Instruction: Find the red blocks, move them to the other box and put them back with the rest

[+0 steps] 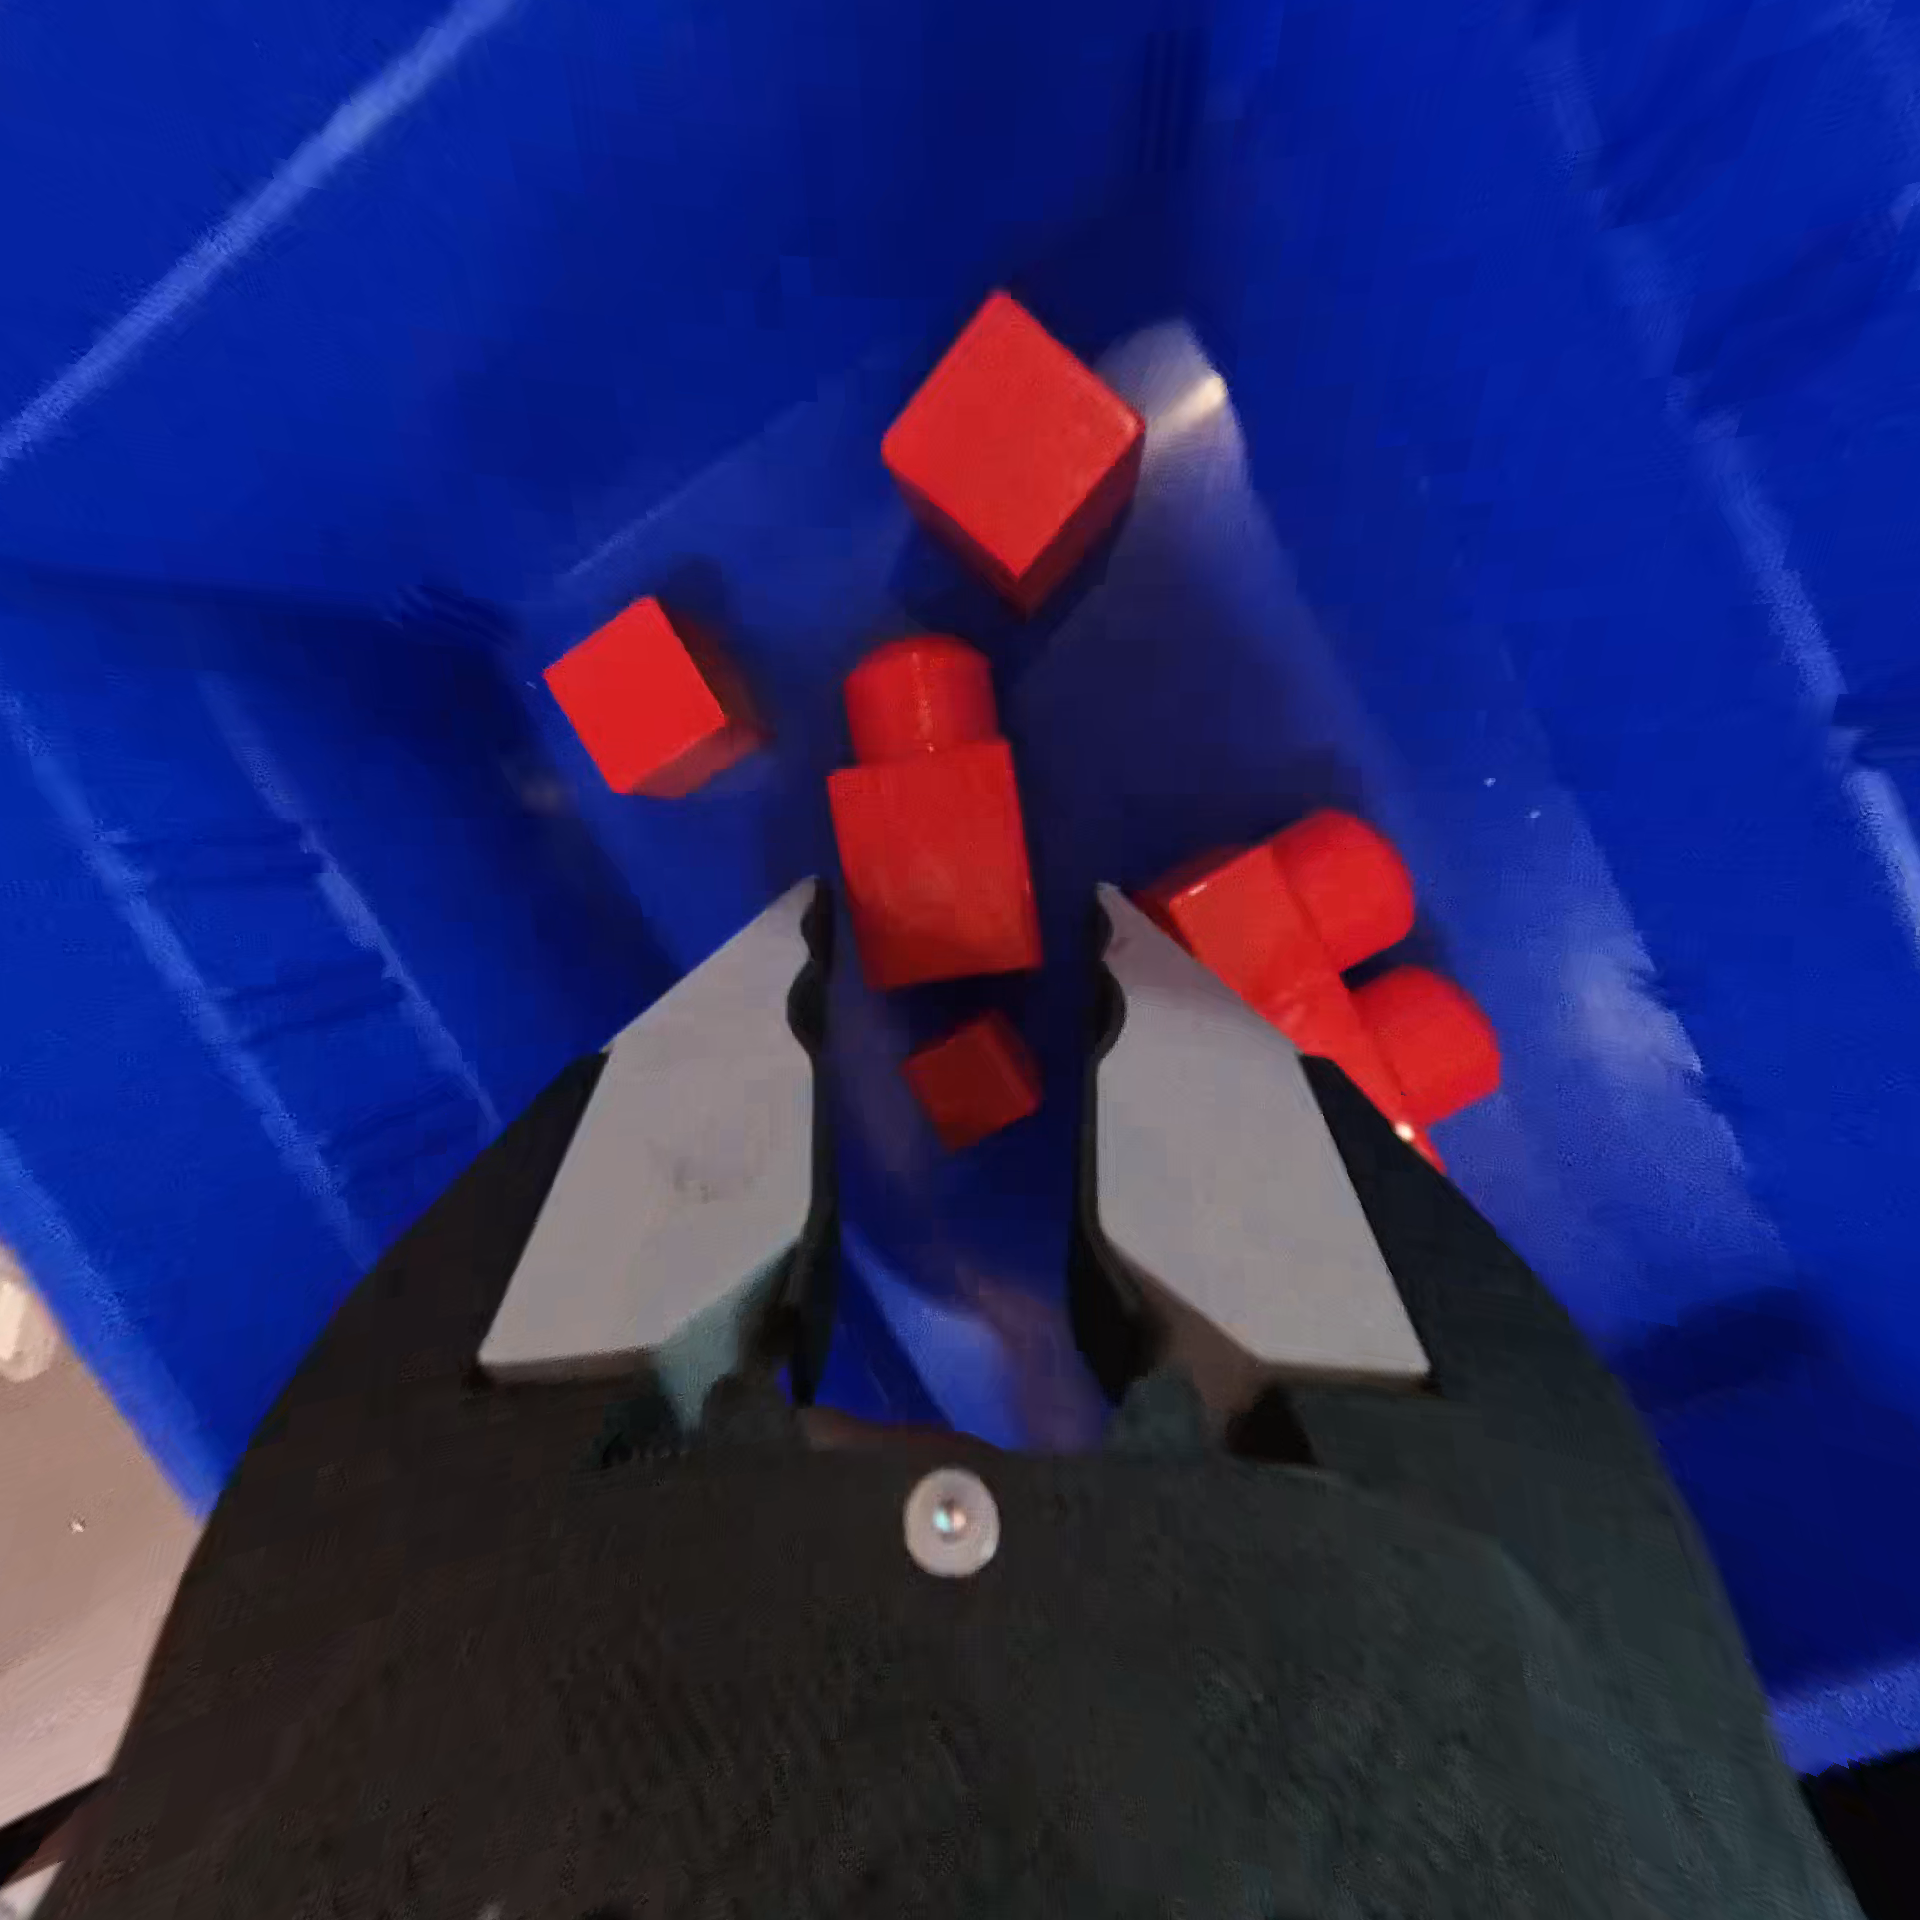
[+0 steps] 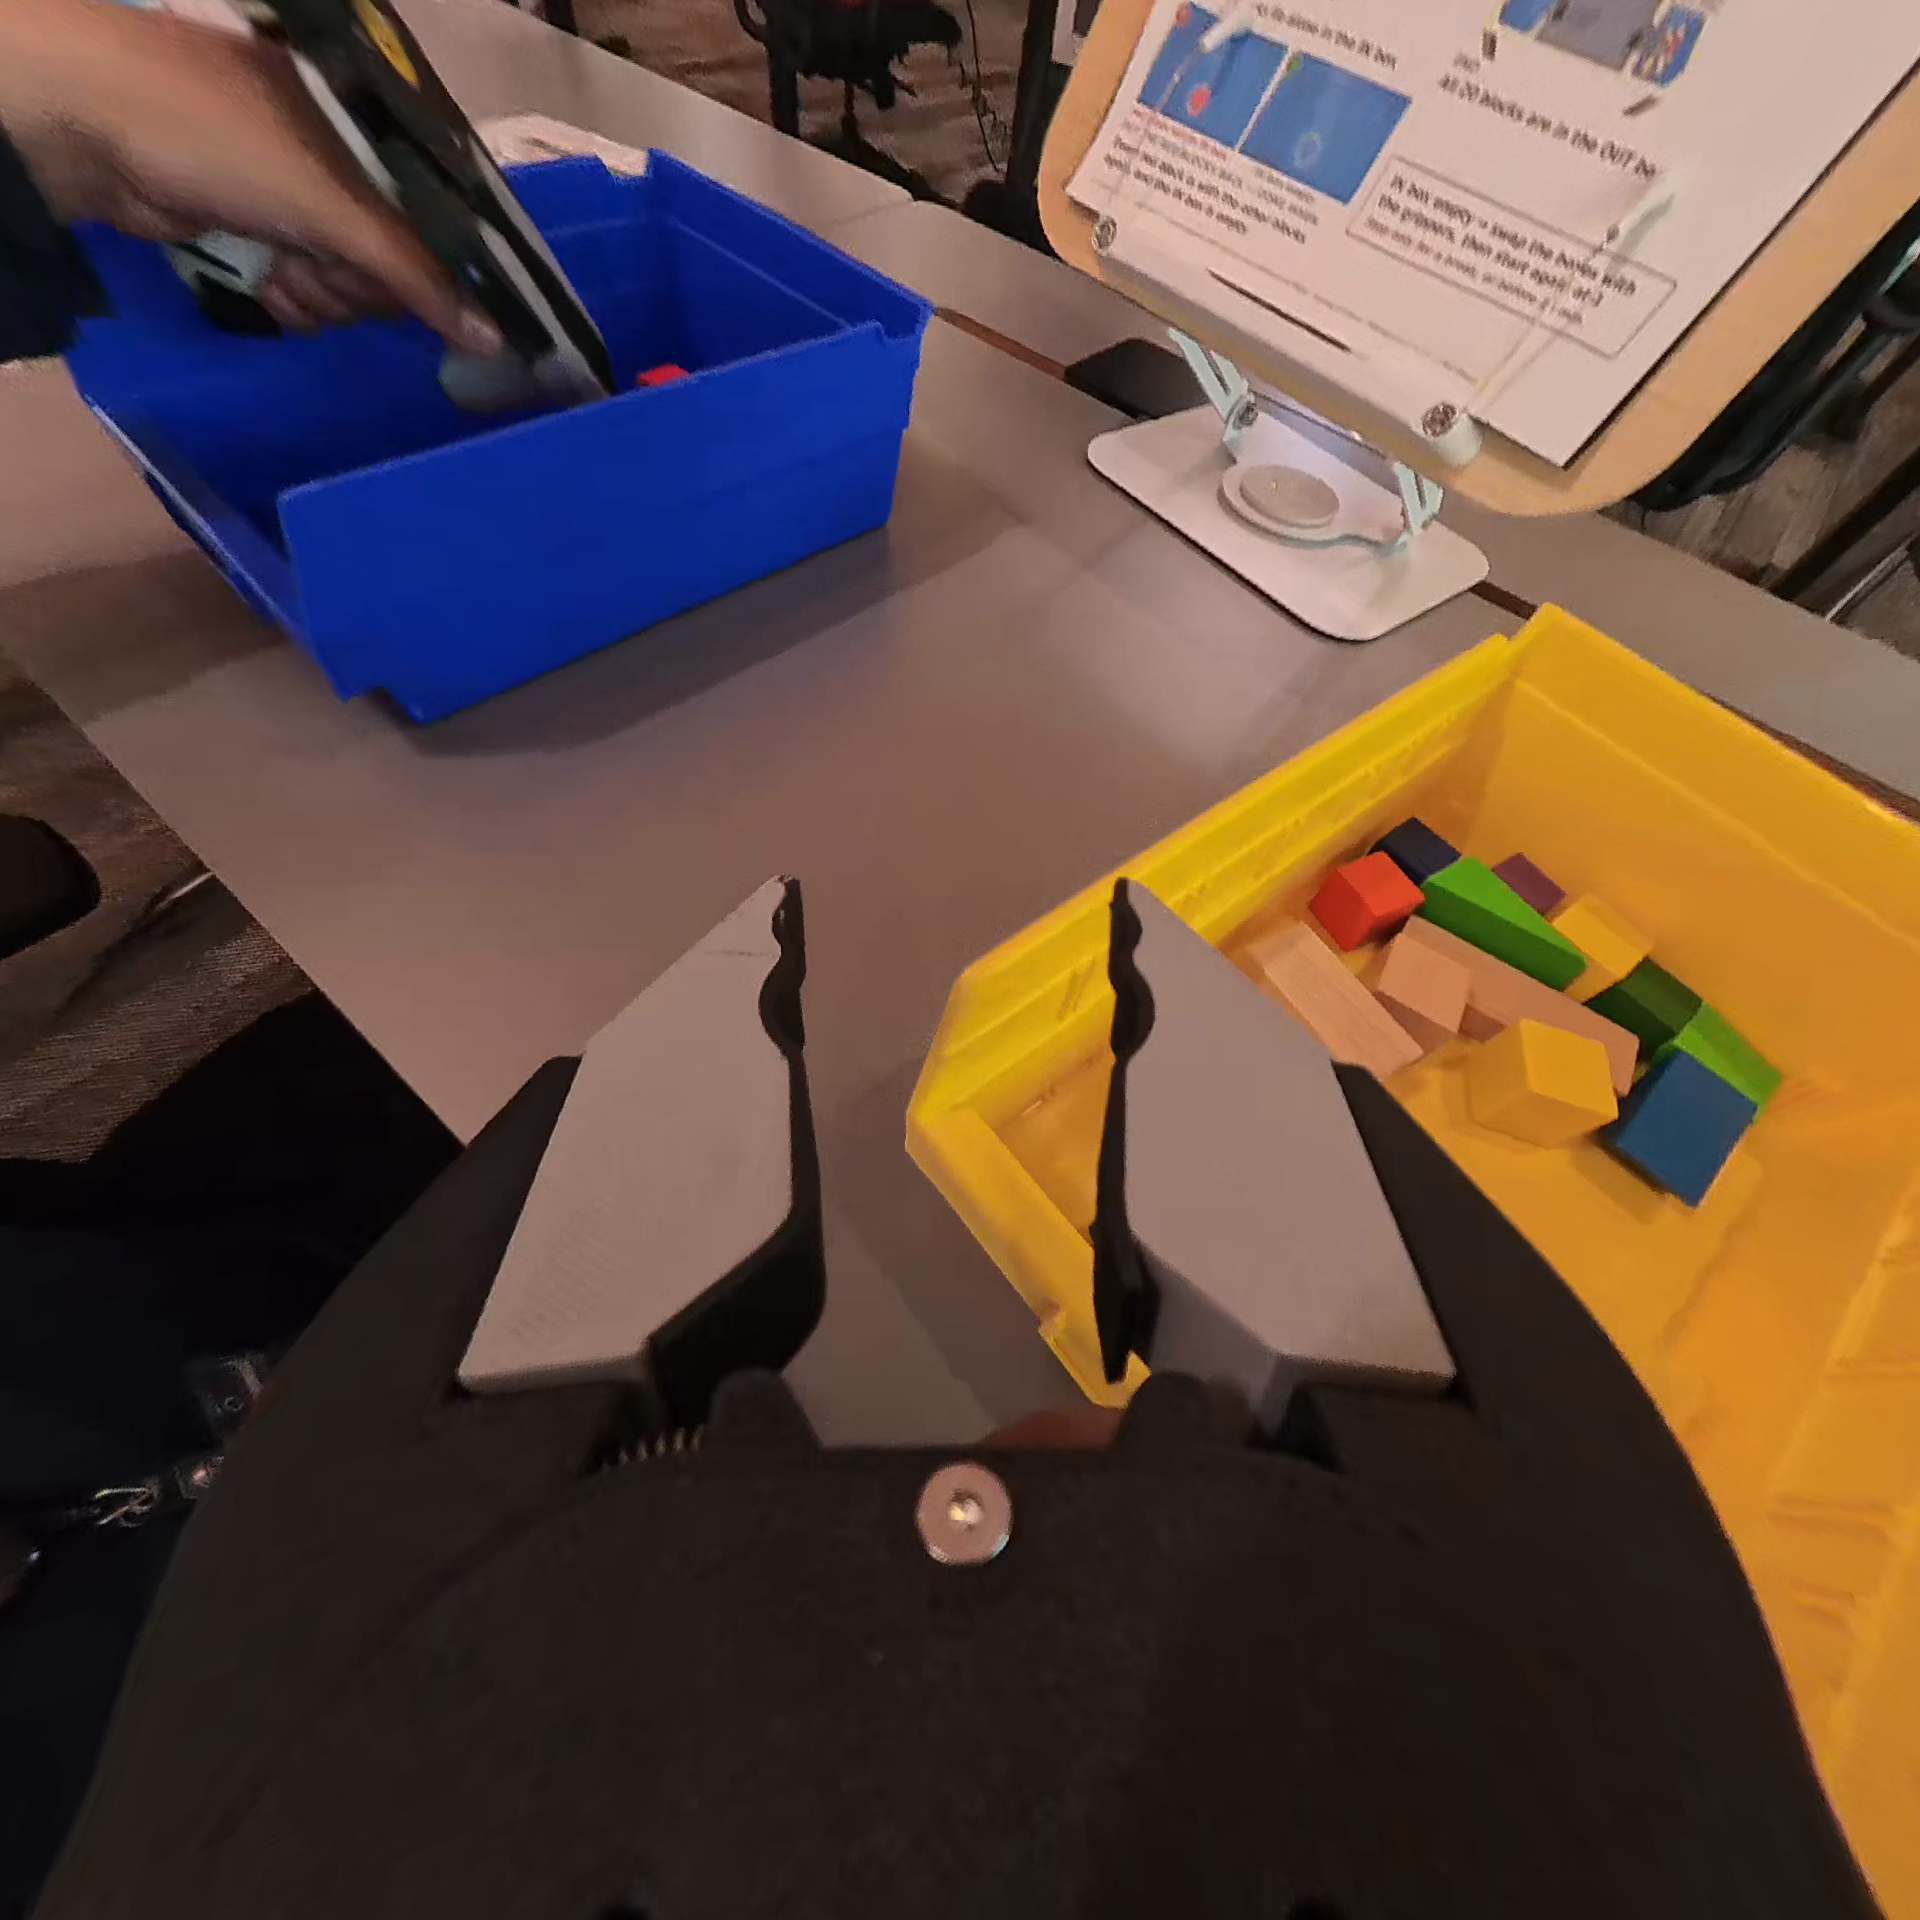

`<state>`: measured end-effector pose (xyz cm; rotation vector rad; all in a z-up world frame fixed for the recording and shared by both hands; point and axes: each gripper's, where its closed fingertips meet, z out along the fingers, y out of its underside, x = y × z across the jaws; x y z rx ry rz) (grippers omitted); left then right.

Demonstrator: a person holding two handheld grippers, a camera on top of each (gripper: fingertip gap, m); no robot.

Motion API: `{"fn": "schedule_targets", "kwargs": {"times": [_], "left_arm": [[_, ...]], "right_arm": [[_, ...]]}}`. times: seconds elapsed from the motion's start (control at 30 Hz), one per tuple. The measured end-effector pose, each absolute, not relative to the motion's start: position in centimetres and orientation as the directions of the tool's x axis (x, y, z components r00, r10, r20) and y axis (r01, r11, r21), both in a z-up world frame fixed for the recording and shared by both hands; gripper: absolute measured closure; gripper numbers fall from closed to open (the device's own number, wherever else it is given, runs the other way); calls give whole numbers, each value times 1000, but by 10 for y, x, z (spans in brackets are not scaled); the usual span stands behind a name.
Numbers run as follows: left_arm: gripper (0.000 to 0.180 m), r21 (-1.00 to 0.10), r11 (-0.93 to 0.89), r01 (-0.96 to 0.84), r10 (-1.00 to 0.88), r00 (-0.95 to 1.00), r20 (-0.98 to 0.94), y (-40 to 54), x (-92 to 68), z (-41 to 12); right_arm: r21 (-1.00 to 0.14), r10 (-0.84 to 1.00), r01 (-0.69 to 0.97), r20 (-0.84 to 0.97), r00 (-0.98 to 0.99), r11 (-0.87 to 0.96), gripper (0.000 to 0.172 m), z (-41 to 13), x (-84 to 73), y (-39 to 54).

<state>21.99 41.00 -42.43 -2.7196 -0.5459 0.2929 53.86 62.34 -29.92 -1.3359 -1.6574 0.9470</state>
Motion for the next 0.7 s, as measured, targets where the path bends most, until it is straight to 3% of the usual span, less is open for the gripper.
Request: {"fn": "schedule_targets", "kwargs": {"times": [0.03, 0.13, 0.23, 0.33, 0.4, 0.53, 0.7], "left_arm": [[141, -331, -884, 330, 388, 913, -128, 408, 222, -433], [143, -400, -867, 297, 387, 907, -166, 418, 215, -422], [144, -578, -801, 155, 379, 879, -290, 431, 213, -383], [144, -799, -597, -75, 422, 818, -392, 444, 240, -308], [144, -862, -454, -225, 396, 816, -422, 452, 286, -270], [145, -842, -283, -458, 315, 785, -533, 473, 387, -245], [145, -736, -178, -653, 187, 712, -676, 505, 486, -265]], "right_arm": [[-907, 983, 385, 124, -138, 169, 115, -296, 539, 622], [-915, 980, 364, 124, -153, 173, 116, -287, 539, 619], [-922, 980, 350, 110, -167, 163, 116, -281, 538, 617], [-933, 973, 338, 47, -225, 123, 116, -276, 534, 608], [-943, 961, 324, -21, -276, 72, 116, -271, 528, 598], [-957, 912, 288, -127, -391, -10, 113, -255, 515, 565], [-959, 865, 276, -186, -466, -58, 102, -249, 497, 530]]}}
